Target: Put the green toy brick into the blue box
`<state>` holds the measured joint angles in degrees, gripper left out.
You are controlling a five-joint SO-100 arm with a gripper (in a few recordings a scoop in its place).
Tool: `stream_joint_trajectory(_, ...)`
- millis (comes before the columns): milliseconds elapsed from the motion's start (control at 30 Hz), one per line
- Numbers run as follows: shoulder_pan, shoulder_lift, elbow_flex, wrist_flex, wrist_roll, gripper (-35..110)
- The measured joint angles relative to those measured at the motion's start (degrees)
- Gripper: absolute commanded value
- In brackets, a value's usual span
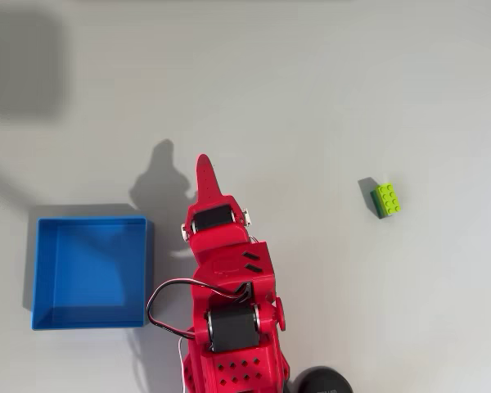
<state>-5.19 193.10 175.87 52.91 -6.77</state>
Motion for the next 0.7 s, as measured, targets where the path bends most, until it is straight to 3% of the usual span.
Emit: stream_joint_trajectory(700,1.0,0.0,2.9,-3.7,0.7,0)
